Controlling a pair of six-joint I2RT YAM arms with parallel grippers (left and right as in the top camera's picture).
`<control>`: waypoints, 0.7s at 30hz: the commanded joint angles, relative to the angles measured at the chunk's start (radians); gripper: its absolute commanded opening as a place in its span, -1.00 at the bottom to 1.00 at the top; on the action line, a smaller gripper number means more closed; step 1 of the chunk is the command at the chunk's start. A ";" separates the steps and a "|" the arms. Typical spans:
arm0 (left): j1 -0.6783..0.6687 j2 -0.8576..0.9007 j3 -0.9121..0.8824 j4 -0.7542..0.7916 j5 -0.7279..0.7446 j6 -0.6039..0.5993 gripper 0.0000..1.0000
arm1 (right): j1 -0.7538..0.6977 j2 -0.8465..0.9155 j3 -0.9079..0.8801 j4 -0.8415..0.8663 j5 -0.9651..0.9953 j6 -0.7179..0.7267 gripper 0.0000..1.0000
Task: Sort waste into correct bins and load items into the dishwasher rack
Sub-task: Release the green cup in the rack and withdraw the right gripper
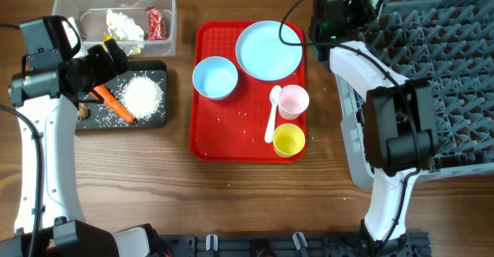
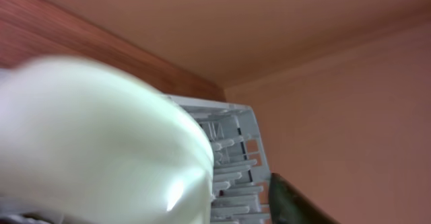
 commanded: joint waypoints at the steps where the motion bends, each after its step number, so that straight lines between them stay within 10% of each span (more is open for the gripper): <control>1: 0.006 0.004 0.009 0.000 -0.002 0.013 1.00 | -0.003 0.013 0.001 0.002 -0.013 0.029 0.36; 21: 0.006 0.004 0.009 0.000 -0.002 0.013 1.00 | 0.130 0.013 0.001 -0.130 0.072 0.153 0.80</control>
